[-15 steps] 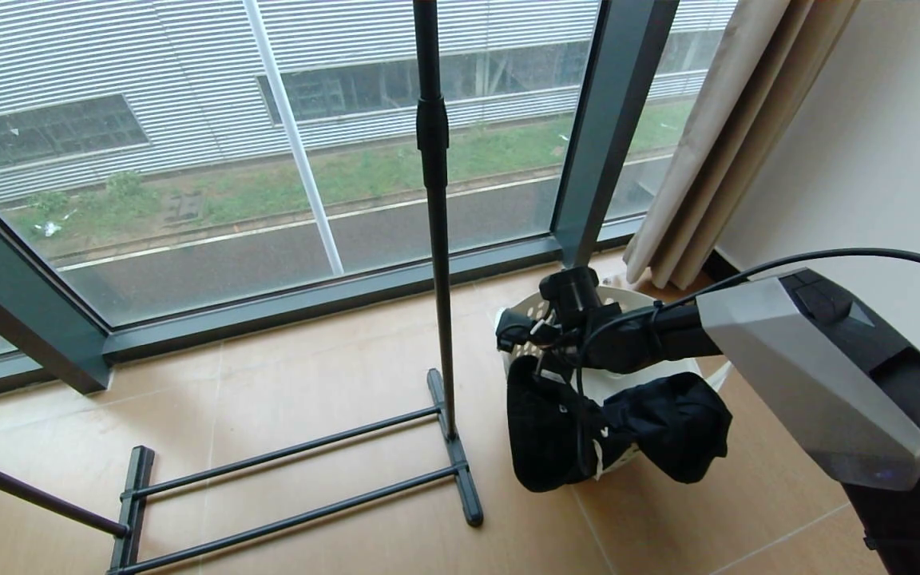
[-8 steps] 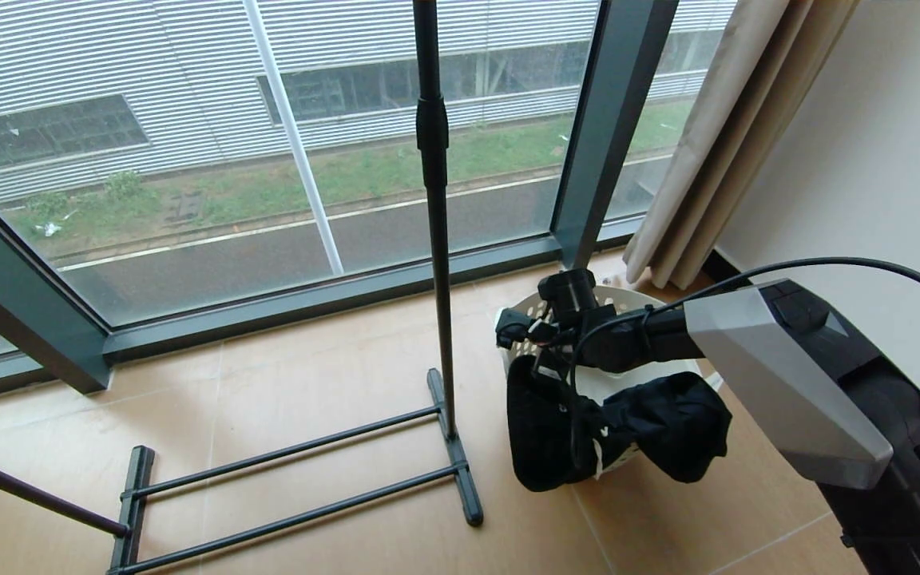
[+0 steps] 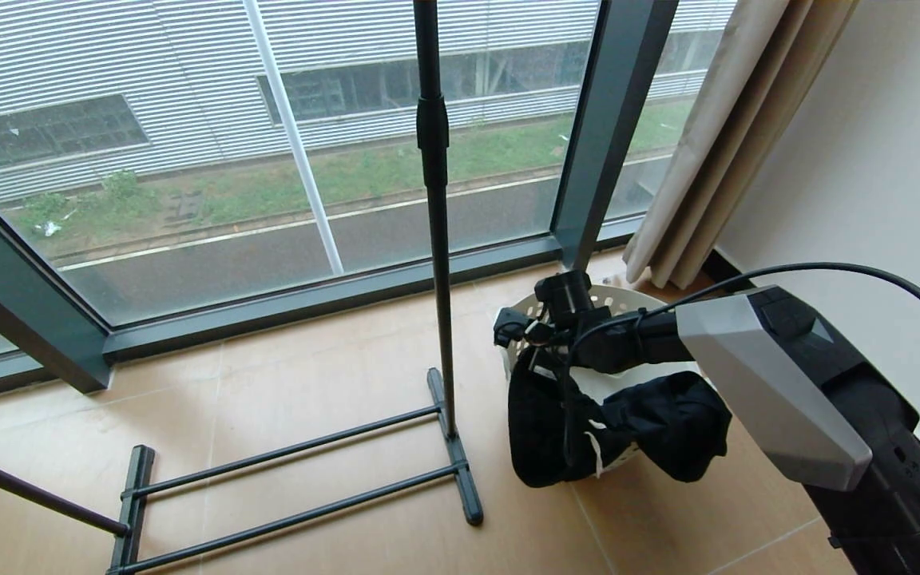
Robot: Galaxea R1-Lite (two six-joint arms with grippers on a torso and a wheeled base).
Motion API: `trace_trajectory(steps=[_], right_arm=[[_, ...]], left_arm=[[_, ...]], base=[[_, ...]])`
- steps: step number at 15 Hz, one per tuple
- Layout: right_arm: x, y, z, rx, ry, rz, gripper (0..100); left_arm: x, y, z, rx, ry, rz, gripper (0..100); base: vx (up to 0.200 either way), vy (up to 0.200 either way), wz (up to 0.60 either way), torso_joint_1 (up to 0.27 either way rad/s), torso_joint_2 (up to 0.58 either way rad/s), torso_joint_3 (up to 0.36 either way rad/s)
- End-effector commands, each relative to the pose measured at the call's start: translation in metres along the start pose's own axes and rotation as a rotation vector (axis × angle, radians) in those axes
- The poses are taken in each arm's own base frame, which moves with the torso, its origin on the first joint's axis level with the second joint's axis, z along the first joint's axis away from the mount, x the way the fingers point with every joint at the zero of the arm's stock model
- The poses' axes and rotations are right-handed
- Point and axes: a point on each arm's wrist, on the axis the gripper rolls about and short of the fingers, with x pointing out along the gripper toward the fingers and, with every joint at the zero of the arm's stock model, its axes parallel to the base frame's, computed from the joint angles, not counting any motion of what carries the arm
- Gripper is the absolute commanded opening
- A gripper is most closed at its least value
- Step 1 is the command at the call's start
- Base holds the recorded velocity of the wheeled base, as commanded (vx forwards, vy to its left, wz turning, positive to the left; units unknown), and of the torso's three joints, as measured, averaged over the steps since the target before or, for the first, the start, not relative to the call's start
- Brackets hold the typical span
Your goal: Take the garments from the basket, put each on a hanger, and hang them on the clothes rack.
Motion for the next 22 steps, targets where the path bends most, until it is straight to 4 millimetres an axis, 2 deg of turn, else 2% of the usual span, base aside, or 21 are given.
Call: trace_trajectory(steps=[1,3,5,9,10,13,14,15,18,22], right_arm=[[-0.002,-0.001,0.001,0.001,-0.003,-0.002,0],[-0.007,-0.003,0.002,0.013,-0.005,-0.002,0],[-0.033,-0.009,0.007,0.041,-0.016,0.001,0],[-0.124,-0.018,0.016,0.154,-0.045,-0.03,0],[-0.164,-0.019,0.007,0.211,-0.037,-0.049,0],[-0.252,-0.005,-0.023,0.214,-0.101,-0.034,0],[-0.269,0.001,-0.033,0.246,-0.142,-0.049,0],[-0.279,0.007,-0.039,0.305,-0.188,-0.066,0],[-0.286,0.031,-0.065,0.342,-0.217,-0.104,0],[-0.292,0.033,-0.071,0.365,-0.241,-0.139,0]], left_arm=[[0.0,0.0,0.0,0.0,0.0,0.0,100],[0.0,0.0,0.0,0.0,0.0,0.0,100],[0.0,0.0,0.0,0.0,0.0,0.002,100],[0.0,0.0,0.0,0.001,0.0,0.0,100],[0.0,0.0,0.0,0.0,0.0,0.0,100],[0.0,0.0,0.0,0.0,0.0,-0.001,100],[0.0,0.0,0.0,0.0,0.0,-0.001,100],[0.0,0.0,0.0,0.0,0.0,-0.001,100],[0.0,0.0,0.0,0.0,0.001,-0.009,100],[0.0,0.0,0.0,0.0,0.0,-0.014,100]], base=[[0.0,0.0,0.0,0.0,0.0,0.0],[0.0,0.0,0.0,0.0,0.0,0.0],[0.0,0.0,0.0,0.0,0.0,0.0],[0.0,0.0,0.0,0.0,0.0,0.0],[0.0,0.0,0.0,0.0,0.0,0.0],[0.0,0.0,0.0,0.0,0.0,0.0],[0.0,0.0,0.0,0.0,0.0,0.0],[0.0,0.0,0.0,0.0,0.0,0.0],[0.0,0.0,0.0,0.0,0.0,0.0],[0.0,0.0,0.0,0.0,0.0,0.0]])
